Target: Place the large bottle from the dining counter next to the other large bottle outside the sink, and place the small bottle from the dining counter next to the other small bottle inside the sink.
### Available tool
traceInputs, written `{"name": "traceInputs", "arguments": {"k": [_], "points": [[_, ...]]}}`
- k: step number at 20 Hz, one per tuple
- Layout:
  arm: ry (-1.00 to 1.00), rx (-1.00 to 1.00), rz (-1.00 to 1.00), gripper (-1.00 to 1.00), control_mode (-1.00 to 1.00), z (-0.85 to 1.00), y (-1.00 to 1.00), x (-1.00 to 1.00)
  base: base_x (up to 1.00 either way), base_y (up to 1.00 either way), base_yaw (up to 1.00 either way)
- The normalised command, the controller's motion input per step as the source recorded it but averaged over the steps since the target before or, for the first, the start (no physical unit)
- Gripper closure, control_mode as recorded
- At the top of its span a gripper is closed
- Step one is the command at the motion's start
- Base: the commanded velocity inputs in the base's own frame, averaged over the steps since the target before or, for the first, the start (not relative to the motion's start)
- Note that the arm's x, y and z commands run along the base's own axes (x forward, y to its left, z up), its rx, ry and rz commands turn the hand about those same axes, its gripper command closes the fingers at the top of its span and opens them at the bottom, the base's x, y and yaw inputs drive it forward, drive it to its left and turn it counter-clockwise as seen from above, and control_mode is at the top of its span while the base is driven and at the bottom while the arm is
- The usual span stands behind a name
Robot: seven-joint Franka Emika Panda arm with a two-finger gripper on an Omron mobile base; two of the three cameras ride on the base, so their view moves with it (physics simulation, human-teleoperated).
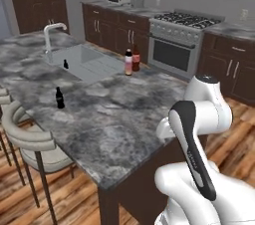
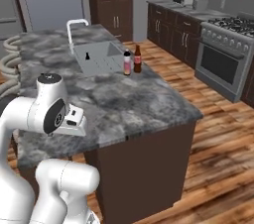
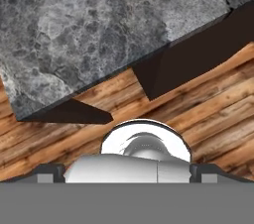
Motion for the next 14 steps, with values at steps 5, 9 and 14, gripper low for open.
{"name": "traceInputs", "arguments": {"k": [5, 9, 14], "points": [[0.0, 0.0, 0.0, -1.0, 1.0, 0.0, 0.0, 0.0, 0.41, 0.23, -0.25], [0.0, 0.0, 0.0, -1.0, 1.0, 0.0, 0.0, 0.0, -0.19, 0.13, -0.33], [0.0, 0.0, 0.0, -1.0, 1.0, 0.0, 0.0, 0.0, -0.29, 0.01, -0.41]]}}
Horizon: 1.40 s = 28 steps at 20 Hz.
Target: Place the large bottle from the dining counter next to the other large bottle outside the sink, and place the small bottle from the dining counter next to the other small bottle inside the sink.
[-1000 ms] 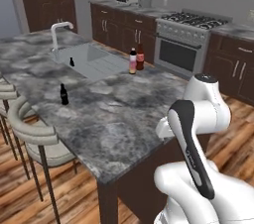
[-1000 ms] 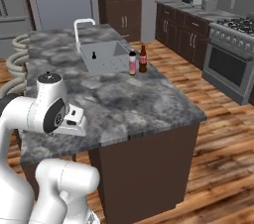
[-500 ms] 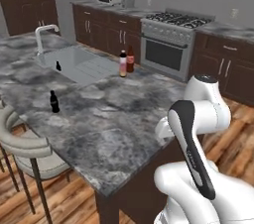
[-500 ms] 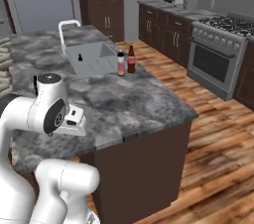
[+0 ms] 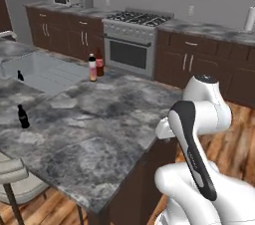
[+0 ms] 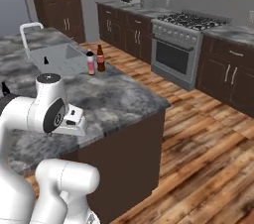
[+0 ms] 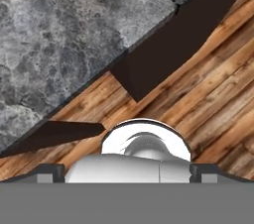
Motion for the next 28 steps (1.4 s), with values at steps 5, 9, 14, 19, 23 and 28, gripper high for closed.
{"name": "traceInputs", "arguments": {"k": [5, 9, 14, 19, 23, 28], "points": [[0.0, 0.0, 0.0, -1.0, 1.0, 0.0, 0.0, 0.0, -0.09, 0.0, -0.46], [0.0, 0.0, 0.0, -1.0, 1.0, 0.0, 0.0, 0.0, -0.13, 0.0, -0.35], [0.0, 0.0, 0.0, -1.0, 1.0, 0.0, 0.0, 0.0, -0.32, 0.06, -0.05], [0.0, 0.0, 0.0, -1.0, 1.0, 0.0, 0.0, 0.0, -0.69, 0.53, -0.18], [0.0, 0.0, 0.0, -1.0, 1.0, 0.0, 0.0, 0.0, -0.44, 0.58, -0.21], [0.0, 0.0, 0.0, -1.0, 1.0, 0.0, 0.0, 0.0, 0.13, 0.54, -0.25]]}}
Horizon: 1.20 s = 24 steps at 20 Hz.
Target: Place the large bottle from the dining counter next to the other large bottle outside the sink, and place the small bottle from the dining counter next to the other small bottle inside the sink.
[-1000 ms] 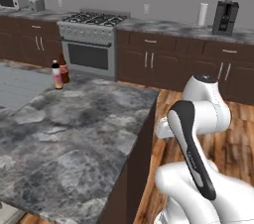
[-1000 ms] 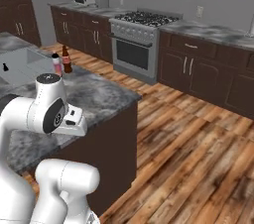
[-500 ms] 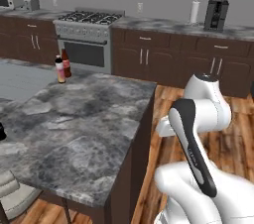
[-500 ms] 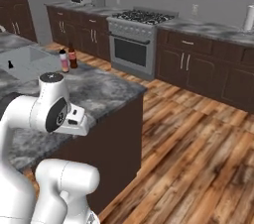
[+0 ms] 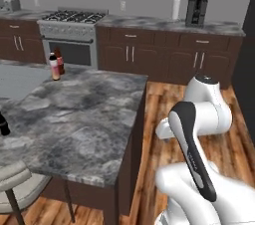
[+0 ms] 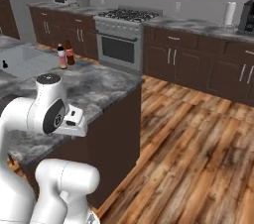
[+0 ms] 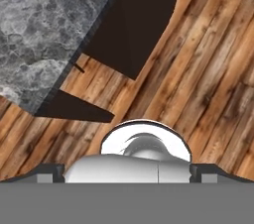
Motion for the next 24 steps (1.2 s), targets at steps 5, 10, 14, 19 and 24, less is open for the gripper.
{"name": "traceInputs", "arguments": {"k": [5, 10, 14, 19, 24], "points": [[0.0, 0.0, 0.0, -1.0, 1.0, 0.0, 0.0, 0.0, 0.15, 0.58, -0.25], [0.0, 0.0, 0.0, -1.0, 1.0, 0.0, 0.0, 0.0, -0.76, 0.43, -0.22], [0.0, 0.0, 0.0, -1.0, 1.0, 0.0, 0.0, 0.0, -0.76, 0.46, -0.19], [0.0, 0.0, 0.0, -1.0, 1.0, 0.0, 0.0, 0.0, -0.08, 0.69, -0.16], [0.0, 0.0, 0.0, -1.0, 1.0, 0.0, 0.0, 0.0, 0.18, 0.69, -0.18]]}}
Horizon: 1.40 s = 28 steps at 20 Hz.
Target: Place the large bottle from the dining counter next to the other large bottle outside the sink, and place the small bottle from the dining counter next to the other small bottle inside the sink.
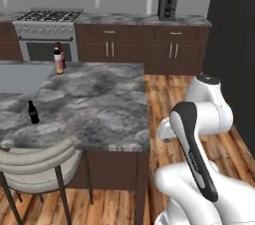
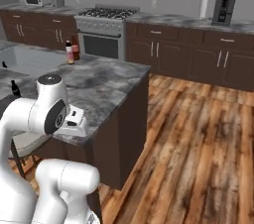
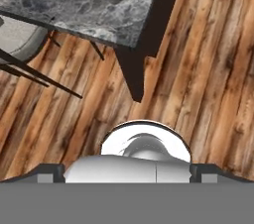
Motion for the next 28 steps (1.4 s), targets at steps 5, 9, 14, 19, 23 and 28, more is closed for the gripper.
{"name": "traceInputs", "arguments": {"k": [5, 9, 14, 19, 23, 28], "points": [[0.0, 0.0, 0.0, -1.0, 1.0, 0.0, 0.0, 0.0, 0.08, 0.76, -0.16], [0.0, 0.0, 0.0, -1.0, 1.0, 0.0, 0.0, 0.0, 0.07, 0.76, -0.16], [0.0, 0.0, 0.0, -1.0, 1.0, 0.0, 0.0, 0.0, 0.13, 0.76, -0.17], [0.0, 0.0, 0.0, -1.0, 1.0, 0.0, 0.0, 0.0, 0.17, 0.75, -0.17], [0.0, 0.0, 0.0, -1.0, 1.0, 0.0, 0.0, 0.0, 0.15, 0.71, -0.19], [0.0, 0.0, 0.0, -1.0, 1.0, 0.0, 0.0, 0.0, 0.14, 0.63, -0.19]]}}
